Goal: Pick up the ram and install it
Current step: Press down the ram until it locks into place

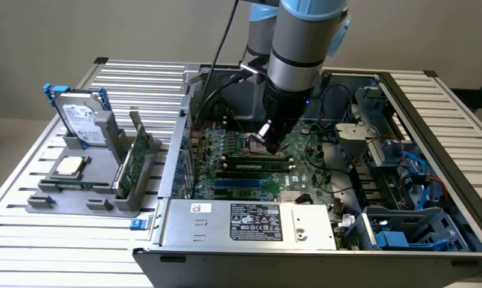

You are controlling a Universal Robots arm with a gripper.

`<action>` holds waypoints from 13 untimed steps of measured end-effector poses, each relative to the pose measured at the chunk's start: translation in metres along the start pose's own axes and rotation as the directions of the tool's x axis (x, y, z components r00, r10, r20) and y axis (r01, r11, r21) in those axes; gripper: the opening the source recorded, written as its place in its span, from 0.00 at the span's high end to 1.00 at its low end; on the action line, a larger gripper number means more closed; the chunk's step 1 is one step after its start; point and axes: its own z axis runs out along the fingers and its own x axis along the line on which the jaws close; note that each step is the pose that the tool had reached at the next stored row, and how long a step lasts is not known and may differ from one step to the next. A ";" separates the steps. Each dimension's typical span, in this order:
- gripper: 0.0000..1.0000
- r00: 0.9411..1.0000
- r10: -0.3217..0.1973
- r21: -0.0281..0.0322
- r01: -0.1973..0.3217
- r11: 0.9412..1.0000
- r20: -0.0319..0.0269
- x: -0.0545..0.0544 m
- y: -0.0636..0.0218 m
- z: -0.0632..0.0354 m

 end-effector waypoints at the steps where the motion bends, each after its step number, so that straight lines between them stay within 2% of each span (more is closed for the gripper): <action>1: 0.89 1.000 0.016 0.001 -0.016 1.000 0.001 0.000 0.0000 0.0001; 6: 0.89 0.996 0.094 0.005 -0.094 0.996 0.003 0.000 0.0000 0.0006; 13: 0.89 0.983 0.183 0.016 -0.183 0.983 0.003 0.000 -0.0001 0.0016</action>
